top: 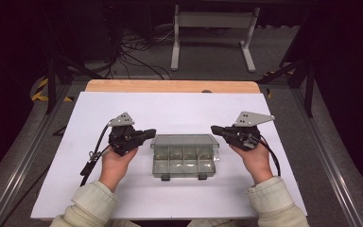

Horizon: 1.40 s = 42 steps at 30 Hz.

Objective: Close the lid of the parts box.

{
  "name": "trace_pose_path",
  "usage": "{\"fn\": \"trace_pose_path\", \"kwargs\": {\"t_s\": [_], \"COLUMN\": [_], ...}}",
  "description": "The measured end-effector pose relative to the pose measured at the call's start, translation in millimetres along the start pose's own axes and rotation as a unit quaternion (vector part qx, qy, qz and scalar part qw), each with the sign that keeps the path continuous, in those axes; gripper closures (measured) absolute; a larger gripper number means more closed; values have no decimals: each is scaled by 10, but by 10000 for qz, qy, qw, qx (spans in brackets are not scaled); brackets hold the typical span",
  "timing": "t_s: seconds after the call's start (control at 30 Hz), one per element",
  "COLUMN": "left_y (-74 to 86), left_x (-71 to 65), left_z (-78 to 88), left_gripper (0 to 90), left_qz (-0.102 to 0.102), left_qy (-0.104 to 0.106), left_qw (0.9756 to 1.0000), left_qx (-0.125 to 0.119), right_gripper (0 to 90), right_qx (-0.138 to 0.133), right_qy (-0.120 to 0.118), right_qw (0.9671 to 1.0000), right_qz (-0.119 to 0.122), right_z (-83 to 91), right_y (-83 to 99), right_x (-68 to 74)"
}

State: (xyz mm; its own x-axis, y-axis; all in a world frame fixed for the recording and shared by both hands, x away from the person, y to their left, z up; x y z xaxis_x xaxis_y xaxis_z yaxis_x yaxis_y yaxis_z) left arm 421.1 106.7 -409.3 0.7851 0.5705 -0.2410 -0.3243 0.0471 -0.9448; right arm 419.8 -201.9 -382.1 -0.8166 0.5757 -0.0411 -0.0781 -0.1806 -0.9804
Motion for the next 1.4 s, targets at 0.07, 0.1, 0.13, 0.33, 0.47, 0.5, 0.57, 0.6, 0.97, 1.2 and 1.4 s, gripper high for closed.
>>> {"fn": "trace_pose_path", "kwargs": {"t_s": [0.07, 0.1, 0.13, 0.33, 0.47, 0.5, 0.57, 0.6, 0.97, 1.2, 1.4], "left_y": [15, 23, 23, 0, -3, -3, -9, -9, 56, 118, 139], "left_x": [-20, -21, -21, -57, -103, -118, -143, -155, -316, -377, -395], "left_z": [28, 39, 39, 85, 95, 95, 98, 98, 5, -47, -63], "left_gripper": [894, 893, 893, 893, 893, 893, 893, 893, 893, 893, 893], "left_qz": [28, 6, 6, -7, -11, -20, -97, -121, -329, -477, -549], "left_qy": [10, 19, 19, 104, 206, 228, 264, 282, 538, 546, 532], "left_qw": [10000, 10000, 10000, 9999, 9995, 9994, 9990, 9987, 9902, 9826, 9789], "left_qx": [-47, -37, -37, 59, 226, 276, 351, 411, 1250, 1712, 1897], "right_gripper": [900, 900, 900, 900, 900, 900, 900, 900, 900, 900, 900], "right_qx": [11, 11, 11, 146, 243, 277, 375, 438, 946, 1357, 1602], "right_qy": [-13, -14, -14, -68, -131, -158, -215, -261, -335, -519, -560], "right_qw": [10000, 10000, 10000, 9999, 9996, 9995, 9991, 9987, 9946, 9893, 9853], "right_qz": [-35, -35, -35, -17, 13, 17, 53, 57, 256, 166, 220], "right_z": [17, 23, 23, 48, 68, 68, 64, 60, 43, 42, 44], "right_y": [13, 25, 25, 71, 82, 87, 101, 109, 145, 170, 204], "right_x": [28, 40, 40, 104, 151, 165, 195, 214, 335, 391, 420]}}
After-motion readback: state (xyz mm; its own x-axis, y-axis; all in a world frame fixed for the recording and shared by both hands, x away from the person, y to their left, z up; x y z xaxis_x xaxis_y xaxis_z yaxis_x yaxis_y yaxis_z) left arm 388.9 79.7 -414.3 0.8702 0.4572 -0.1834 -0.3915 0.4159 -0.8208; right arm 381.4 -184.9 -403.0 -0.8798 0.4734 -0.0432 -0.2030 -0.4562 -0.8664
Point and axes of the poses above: each handheld gripper's, and its own axes: z roughly backward along the jaws, y roughly out of its underside, x roughly to its left, the point moved 5 cm from there along -z, roughly forward along the jaws, and after that the axes turned 15 degrees about -x, right-handed, at the moved point
